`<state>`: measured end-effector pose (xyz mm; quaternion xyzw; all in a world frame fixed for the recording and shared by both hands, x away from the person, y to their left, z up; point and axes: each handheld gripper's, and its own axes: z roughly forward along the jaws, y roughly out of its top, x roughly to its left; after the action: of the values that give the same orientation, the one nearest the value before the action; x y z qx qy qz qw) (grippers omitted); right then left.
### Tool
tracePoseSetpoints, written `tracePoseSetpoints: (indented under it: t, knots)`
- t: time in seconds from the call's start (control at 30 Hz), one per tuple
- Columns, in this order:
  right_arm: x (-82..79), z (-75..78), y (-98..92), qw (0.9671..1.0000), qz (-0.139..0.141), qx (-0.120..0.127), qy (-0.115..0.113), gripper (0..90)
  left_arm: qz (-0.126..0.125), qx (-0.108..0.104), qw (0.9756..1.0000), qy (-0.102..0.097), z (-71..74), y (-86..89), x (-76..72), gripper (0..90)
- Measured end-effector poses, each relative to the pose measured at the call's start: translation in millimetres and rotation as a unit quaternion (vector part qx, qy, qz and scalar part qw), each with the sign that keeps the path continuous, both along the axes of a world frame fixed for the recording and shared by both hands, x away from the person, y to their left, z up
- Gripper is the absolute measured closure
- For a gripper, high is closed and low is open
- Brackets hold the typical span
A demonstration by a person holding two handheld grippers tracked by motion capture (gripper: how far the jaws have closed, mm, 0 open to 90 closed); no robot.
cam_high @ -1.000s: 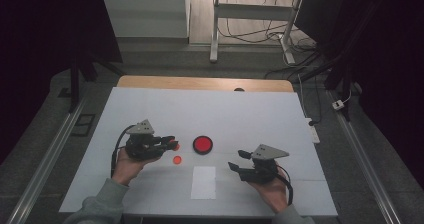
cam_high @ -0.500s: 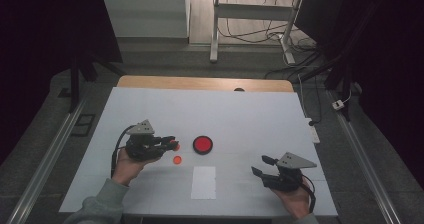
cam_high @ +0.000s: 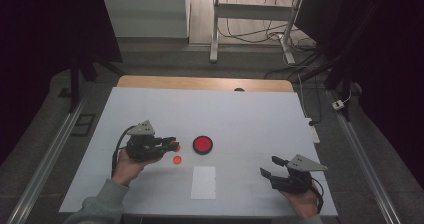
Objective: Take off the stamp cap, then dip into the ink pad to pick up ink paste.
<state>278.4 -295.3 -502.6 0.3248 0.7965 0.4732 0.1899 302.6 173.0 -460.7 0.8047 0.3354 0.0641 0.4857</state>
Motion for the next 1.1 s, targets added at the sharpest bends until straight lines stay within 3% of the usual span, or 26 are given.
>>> tracePoseSetpoints:
  t: [0.73,1.1]
  knots:
    - [0.2,-0.7,-4.0,0.9999,-0.005,-0.008,-0.005,34.0,-0.013,0.010,0.9998,-0.006,7.4,-16.3,2.3,72.7]
    - [0.7,-1.7,-4.1,0.9999,-0.005,-0.010,-0.004,34.1,-0.023,0.020,0.9995,-0.003,15.2,-32.5,18.6,72.7]
